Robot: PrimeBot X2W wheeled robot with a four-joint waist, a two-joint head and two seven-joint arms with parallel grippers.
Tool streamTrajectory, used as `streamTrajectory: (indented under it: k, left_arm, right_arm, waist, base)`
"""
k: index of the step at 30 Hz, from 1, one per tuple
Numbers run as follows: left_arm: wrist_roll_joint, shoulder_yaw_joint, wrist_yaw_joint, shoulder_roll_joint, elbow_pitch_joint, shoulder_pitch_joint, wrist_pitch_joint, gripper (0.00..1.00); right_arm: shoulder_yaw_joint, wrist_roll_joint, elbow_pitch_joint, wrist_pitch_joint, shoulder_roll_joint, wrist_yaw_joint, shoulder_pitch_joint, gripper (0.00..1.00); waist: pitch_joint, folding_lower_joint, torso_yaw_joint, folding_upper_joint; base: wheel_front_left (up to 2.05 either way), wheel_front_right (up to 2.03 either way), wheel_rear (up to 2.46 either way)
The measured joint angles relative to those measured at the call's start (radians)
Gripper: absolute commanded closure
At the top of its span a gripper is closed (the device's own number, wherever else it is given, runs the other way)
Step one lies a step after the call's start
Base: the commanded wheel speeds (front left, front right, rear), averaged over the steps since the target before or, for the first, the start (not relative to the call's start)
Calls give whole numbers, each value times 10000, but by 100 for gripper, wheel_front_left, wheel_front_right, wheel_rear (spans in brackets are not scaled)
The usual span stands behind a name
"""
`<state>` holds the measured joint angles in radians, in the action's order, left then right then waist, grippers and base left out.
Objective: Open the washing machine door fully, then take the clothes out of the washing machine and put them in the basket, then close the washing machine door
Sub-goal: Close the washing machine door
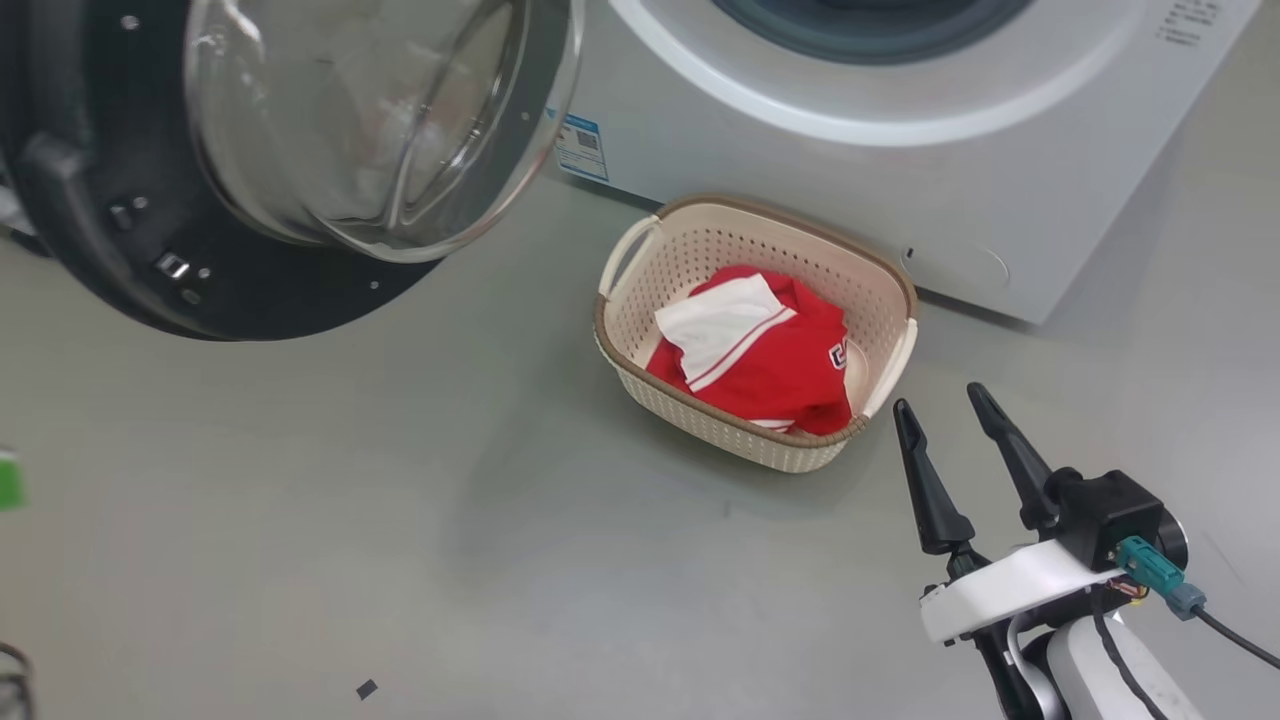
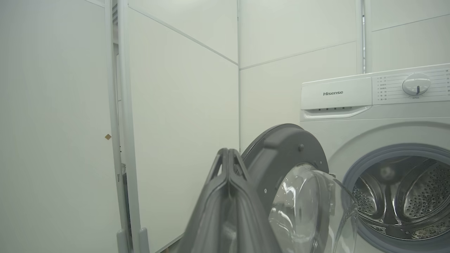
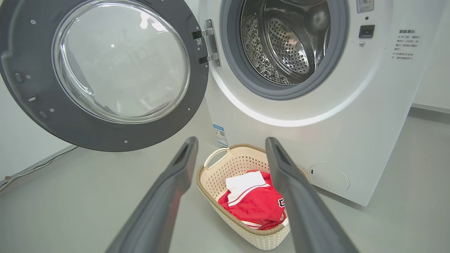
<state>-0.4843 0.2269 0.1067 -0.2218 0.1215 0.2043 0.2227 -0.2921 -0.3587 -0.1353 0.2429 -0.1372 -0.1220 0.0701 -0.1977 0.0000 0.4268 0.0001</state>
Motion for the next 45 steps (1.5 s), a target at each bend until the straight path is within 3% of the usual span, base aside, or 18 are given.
streamTrajectory:
  k: [3,6,11,15,23,28,45]
  left_arm:
    - [-554,646,0,-585,-144,698,-462,100]
    - [-1630,1442,-12,-788,-585,1449,-993,100]
    - [-2719,2596,-407,-1440,-1691,2521,-1852,100]
    - [-4311,3459,-917,-1434,-2857,3403,-2658,100]
    - [-6257,5051,-2318,-1450,-5170,4670,-4232,100]
    - [-6560,5231,-2351,-1636,-6194,4980,-5110,100]
    - [-6803,6284,-2349,-1687,-9507,6586,-5923,100]
  right_arm:
    - [-8,8,77,-17,-134,0,128,0]
    - [-38,10,165,-100,-267,0,274,0]
    - [-125,13,219,-100,-364,0,480,0]
    - [-259,10,209,-100,-416,0,540,0]
    - [-433,-92,151,-98,-426,0,662,0]
    - [-481,-105,148,-98,-428,0,694,0]
    - [-414,-180,146,-84,-518,0,901,0]
  waist:
    - [-234,0,-245,0]
    - [-465,0,-482,0]
    - [-782,0,-914,0]
    - [-966,0,-1270,0]
    - [-1089,2,-1973,0]
    - [-1142,2,-2237,0]
    - [-1412,1,-2540,0]
  base:
    - [0,0,0]
    - [0,0,0]
    - [0,0,0]
    - [0,0,0]
    - [0,0,0]
    - [0,0,0]
    - [0,0,0]
